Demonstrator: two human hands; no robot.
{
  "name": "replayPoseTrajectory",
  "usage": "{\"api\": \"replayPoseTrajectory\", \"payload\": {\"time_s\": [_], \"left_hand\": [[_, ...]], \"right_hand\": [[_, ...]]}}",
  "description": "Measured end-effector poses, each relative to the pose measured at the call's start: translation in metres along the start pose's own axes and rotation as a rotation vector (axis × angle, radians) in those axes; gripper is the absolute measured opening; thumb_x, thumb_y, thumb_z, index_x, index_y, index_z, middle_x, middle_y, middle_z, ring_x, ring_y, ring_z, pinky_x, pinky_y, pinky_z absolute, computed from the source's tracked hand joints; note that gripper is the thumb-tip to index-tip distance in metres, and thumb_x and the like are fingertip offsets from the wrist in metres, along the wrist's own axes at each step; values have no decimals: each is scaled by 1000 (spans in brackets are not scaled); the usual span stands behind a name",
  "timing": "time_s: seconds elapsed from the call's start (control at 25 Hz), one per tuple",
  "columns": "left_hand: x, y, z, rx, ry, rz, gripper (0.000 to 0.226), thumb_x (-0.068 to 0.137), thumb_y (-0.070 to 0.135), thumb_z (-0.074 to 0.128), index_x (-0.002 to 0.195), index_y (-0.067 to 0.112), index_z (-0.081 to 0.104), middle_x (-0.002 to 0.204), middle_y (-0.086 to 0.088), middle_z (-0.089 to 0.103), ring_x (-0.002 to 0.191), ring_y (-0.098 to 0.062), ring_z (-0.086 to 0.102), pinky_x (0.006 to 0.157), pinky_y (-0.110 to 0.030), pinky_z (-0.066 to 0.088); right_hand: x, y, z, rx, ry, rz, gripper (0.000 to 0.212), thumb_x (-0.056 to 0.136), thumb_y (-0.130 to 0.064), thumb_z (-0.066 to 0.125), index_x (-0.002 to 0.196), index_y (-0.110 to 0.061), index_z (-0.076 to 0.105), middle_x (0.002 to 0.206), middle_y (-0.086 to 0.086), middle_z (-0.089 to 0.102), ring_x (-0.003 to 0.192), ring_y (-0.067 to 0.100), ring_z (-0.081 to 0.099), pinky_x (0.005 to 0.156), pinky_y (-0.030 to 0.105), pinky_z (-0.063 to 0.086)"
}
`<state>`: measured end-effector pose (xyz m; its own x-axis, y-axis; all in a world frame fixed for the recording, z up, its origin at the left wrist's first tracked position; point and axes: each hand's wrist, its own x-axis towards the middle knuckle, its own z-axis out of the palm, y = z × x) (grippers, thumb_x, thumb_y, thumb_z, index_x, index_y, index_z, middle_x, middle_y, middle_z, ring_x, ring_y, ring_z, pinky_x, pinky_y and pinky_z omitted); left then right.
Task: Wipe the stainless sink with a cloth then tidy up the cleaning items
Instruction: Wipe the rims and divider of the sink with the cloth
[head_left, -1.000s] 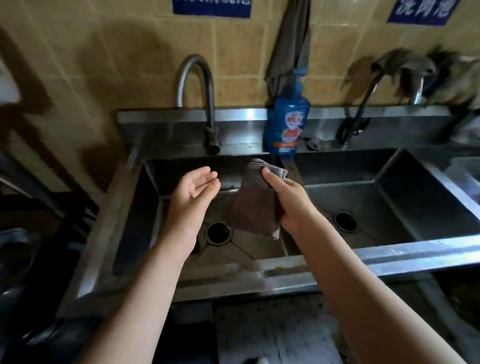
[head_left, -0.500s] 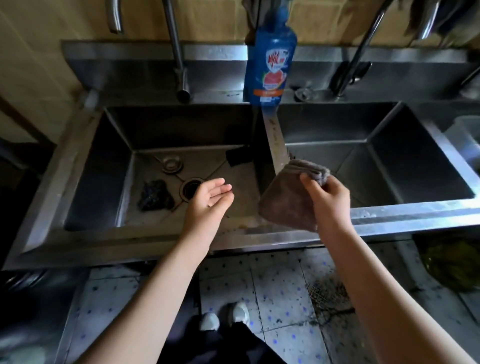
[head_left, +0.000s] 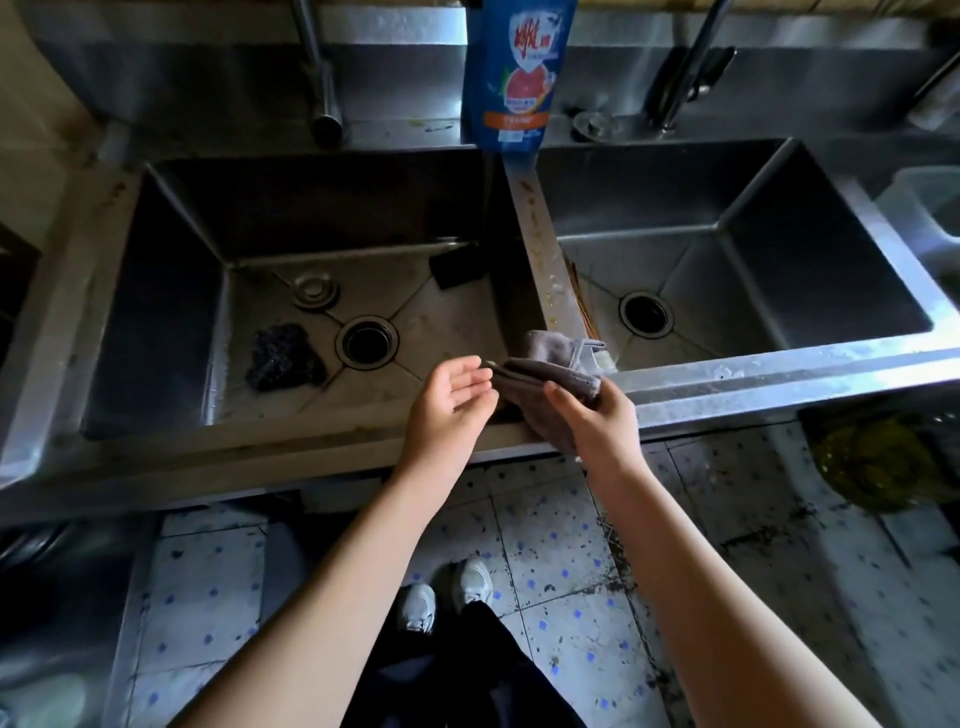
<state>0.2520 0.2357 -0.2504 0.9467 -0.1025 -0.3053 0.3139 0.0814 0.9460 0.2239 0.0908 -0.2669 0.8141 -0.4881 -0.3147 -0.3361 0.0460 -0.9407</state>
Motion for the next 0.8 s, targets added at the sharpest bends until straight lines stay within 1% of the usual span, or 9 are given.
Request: {"api": "replayPoseTrajectory", "payload": {"time_s": [0.08,0.2,0.32,0.4,0.48,0.52,0.6,0.68,0.8], "left_hand": [[0,-5,-2,11,-6,-4,30,84,-7,55,107,11,49,104,-8,59,86,-1,57,77,-9,48],[-1,-11,-1,17,-7,-3,30,84,-6,55,108,11,49,103,-6,59,87,-1,57,76,-8,47],[2,-14,4,32,-27,2,30,84,-7,54,107,12,49,103,-5,59,88,-1,57,78,-10,47],[4,-16,8,40,-40,1,30,85,-7,54,106,12,49,103,-6,58,89,-2,57,79,-11,47],[5,-18,12,58,-49,0,30,85,-7,54,106,13,49,104,-6,58,89,-2,57,81,-13,47],[5,-18,14,62,-52,0,30,85,-7,54,106,13,49,104,-6,58,89,-3,57,81,-14,47],[7,-19,15,60,-53,1,29,84,-7,54,105,13,49,103,-7,59,89,-4,57,82,-16,47],[11,-18,15,45,-47,-4,29,85,-7,53,104,14,50,102,-5,59,89,-5,58,81,-14,48],[15,-17,15,39,-36,-8,29,85,-5,53,102,18,52,100,-1,61,90,-3,59,76,-9,47]], "right_hand": [[1,3,0,-43,69,-41,14,79,-14,70,77,-21,57,71,-6,63,62,3,58,55,14,48],[3,10,-14,-35,289,-45,19,81,-9,64,82,-21,50,77,-5,58,71,9,55,59,11,45],[3,16,-24,-99,391,-11,24,83,0,55,95,-20,48,87,-2,60,81,13,57,74,22,46],[1,17,-24,-280,368,7,30,81,-1,53,102,-22,49,96,-1,59,84,12,55,75,24,42],[1,19,-23,-523,321,-18,37,77,-4,56,111,-19,53,110,5,55,98,21,49,83,31,39],[2,18,-24,-675,318,-58,40,75,-8,59,114,-18,56,119,7,51,107,25,44,89,35,37],[3,17,-26,-959,291,-250,40,77,-18,64,116,-19,60,130,6,47,118,29,38,95,40,31],[6,17,-21,-1041,162,-421,38,80,-30,65,115,-17,63,130,6,51,120,29,38,98,41,30],[14,21,-9,-1062,13,-345,53,78,-50,63,120,-18,61,129,6,51,119,28,37,98,38,33]]}}
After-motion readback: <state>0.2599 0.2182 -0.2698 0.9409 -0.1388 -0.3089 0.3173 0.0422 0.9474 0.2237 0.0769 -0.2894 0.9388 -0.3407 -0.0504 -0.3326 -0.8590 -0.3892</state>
